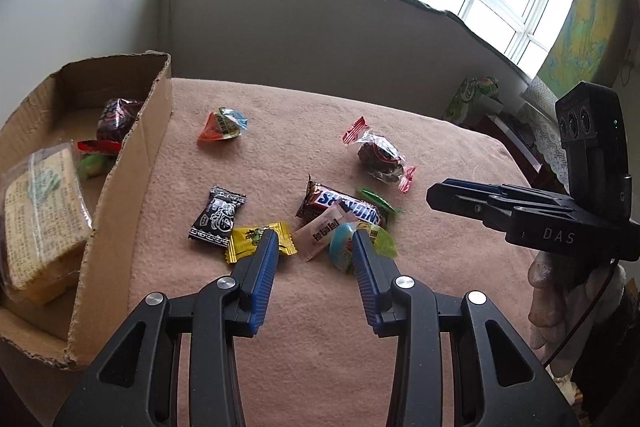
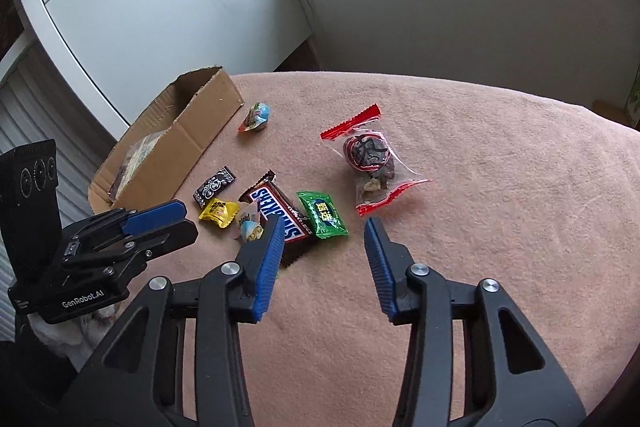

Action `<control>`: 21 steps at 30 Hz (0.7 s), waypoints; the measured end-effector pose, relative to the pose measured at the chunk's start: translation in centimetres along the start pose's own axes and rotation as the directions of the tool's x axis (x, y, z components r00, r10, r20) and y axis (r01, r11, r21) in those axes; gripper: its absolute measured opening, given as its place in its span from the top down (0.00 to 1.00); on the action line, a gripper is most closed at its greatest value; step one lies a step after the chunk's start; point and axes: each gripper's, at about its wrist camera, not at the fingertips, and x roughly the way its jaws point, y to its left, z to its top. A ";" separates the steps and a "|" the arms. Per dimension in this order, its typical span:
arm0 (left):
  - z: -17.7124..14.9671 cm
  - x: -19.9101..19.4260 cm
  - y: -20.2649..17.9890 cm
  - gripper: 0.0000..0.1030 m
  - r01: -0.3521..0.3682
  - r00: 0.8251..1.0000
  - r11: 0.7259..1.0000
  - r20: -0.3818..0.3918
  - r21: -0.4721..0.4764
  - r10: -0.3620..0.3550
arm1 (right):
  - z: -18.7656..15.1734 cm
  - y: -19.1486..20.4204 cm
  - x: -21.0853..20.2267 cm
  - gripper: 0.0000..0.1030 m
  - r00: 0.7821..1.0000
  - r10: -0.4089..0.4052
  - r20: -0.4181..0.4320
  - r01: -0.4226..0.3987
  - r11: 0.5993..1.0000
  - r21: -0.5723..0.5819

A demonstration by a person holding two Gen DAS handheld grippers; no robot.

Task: Organize snacks
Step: 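Move both grippers back over the remaining candies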

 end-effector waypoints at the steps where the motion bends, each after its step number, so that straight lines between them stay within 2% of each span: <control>1: 0.1 0.2 0.0 0.65 -0.014 1.000 1.000 -0.001 0.009 0.014 | 0.3 -0.1 0.2 0.63 1.000 0.008 -0.005 -0.008 1.000 0.005; 5: 0.0 -0.1 0.0 0.65 0.012 1.000 1.000 0.005 -0.010 -0.012 | 2.4 1.0 1.5 0.68 0.999 0.045 -0.025 -0.045 0.998 -0.031; 7: -0.5 -1.0 -0.1 0.65 0.026 1.000 0.999 0.017 -0.021 -0.026 | 3.7 2.0 2.8 0.68 0.996 0.059 -0.063 -0.064 0.996 -0.068; 13: -1.5 -3.9 0.9 0.65 0.033 0.998 0.997 0.054 -0.067 -0.029 | 6.0 6.7 8.0 0.68 0.982 0.012 -0.189 -0.058 0.969 -0.239; 17: -1.5 -5.1 1.7 0.65 0.025 0.997 0.996 0.071 -0.087 -0.018 | 6.0 8.4 10.6 0.68 0.964 -0.018 -0.264 -0.063 0.953 -0.297; 21: -1.7 -5.8 2.4 0.65 0.019 0.996 0.995 0.084 -0.101 -0.011 | 4.5 8.9 11.0 0.73 0.952 -0.052 -0.302 -0.061 0.933 -0.356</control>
